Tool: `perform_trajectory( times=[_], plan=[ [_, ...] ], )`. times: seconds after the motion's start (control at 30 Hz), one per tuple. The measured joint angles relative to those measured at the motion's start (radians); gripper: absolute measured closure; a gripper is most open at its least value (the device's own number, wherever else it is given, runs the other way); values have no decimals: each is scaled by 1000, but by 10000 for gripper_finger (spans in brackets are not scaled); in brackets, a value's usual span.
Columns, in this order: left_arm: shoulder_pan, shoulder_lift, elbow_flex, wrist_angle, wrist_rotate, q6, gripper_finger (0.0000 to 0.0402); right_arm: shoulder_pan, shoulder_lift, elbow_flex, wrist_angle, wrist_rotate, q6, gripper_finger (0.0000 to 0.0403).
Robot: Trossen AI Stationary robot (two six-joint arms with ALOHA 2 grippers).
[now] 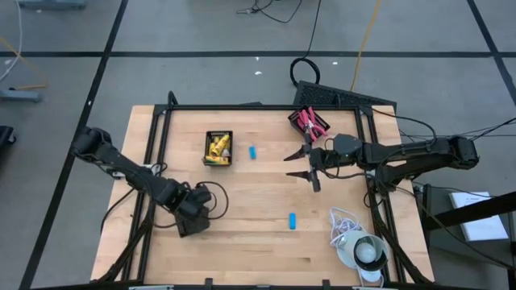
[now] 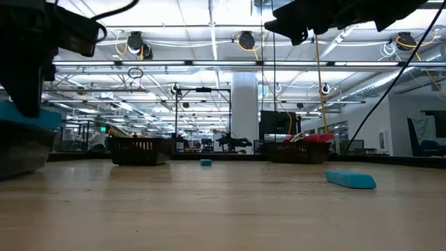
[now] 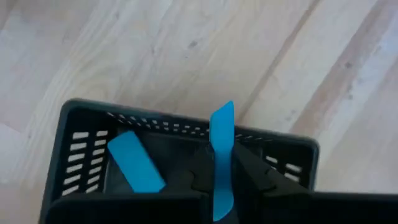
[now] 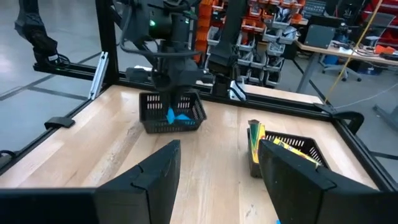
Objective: Pick & Place School Supplies
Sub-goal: Put the blue eraser into the bottom black bin
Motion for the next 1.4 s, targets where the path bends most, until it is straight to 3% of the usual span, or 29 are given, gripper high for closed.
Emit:
perform_trajectory(
  times=[0.2,0.43,0.57,0.77,0.93,1.13,1.3,1.4],
  plan=[
    [-44,-76,0,-70,-72,-76,377,0,0,0,-1,22,-1,195],
    [-95,-107,-2,-149,-56,-164,377,0,0,0,-1,28,0,195],
    [-111,-108,-66,-85,-8,-200,377,0,0,0,-3,45,0,195],
    [-112,-107,-201,146,24,-214,374,0,0,0,-9,44,0,195],
    [-102,-111,-214,240,-13,-113,292,0,0,0,-10,44,0,195],
    [-88,-149,-210,371,-165,59,198,0,0,0,-13,44,-3,195],
    [-31,-155,-210,355,-287,97,168,0,0,0,-20,44,-3,195],
    [79,-143,-210,412,-337,189,164,0,0,0,-20,45,-3,195]
  ],
)
